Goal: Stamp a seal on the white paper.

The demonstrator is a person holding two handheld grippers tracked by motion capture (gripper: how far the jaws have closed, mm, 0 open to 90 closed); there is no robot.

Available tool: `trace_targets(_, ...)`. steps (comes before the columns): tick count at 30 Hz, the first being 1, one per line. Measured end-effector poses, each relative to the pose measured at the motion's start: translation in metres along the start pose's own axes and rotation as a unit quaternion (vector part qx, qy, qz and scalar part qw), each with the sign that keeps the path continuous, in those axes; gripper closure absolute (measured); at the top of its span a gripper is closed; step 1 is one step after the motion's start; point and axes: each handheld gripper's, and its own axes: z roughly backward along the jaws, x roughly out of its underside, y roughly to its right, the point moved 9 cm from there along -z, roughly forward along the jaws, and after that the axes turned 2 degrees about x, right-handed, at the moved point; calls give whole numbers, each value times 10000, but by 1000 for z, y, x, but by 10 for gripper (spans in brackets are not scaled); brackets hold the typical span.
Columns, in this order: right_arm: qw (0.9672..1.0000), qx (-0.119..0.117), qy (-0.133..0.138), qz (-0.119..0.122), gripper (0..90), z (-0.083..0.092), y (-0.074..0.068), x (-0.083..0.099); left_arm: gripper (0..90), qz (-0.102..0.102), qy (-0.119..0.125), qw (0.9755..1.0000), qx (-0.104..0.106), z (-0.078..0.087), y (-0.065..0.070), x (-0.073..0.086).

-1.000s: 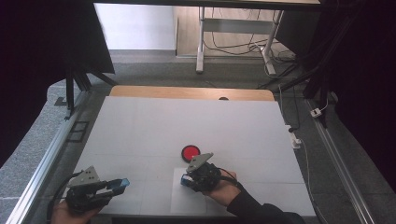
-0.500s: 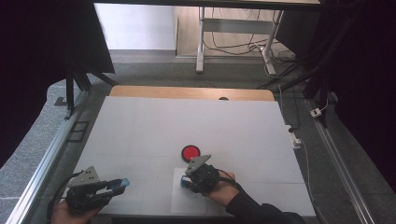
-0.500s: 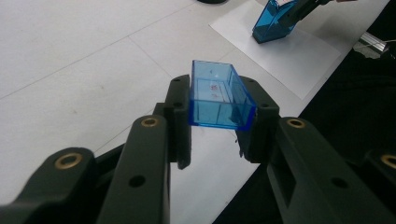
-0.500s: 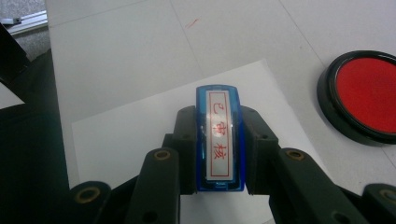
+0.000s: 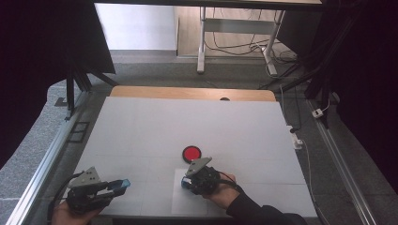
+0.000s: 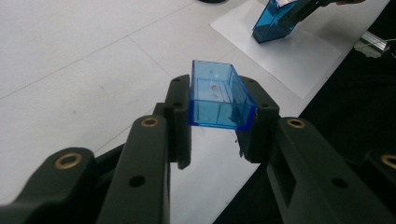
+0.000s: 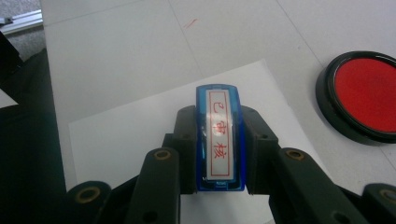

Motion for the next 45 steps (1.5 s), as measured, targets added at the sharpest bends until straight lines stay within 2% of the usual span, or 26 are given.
trace_targets(11, 9997, 194, -75, 124, 716, 0, -2, 1, 676, 2, 3, 10000, -2, 0, 0, 0)
trace_targets(19, 9995, 252, -20, 194, 717, 0, -4, 0, 676, -1, 0, 10000, -2, 0, 0, 0)
trace_targets(22, 9998, 166, 6, 112, 717, 0, -3, 0, 676, 0, -1, 10000, 0, 0, 0, 0)
trace_targets(28, 9997, -58, 102, -204, 717, -1, 1, 2, 676, 0, 2, 10000, -2, 0, 0, 0)
trace_targets(35, 9992, -190, 152, -317, 717, -1, 4, 3, 676, -1, 2, 10000, -10, 0, 0, 0)
trace_targets(45, 9999, -3, 83, -98, 717, -1, 0, 1, 676, -1, -2, 10000, -3, 0, 0, 0)
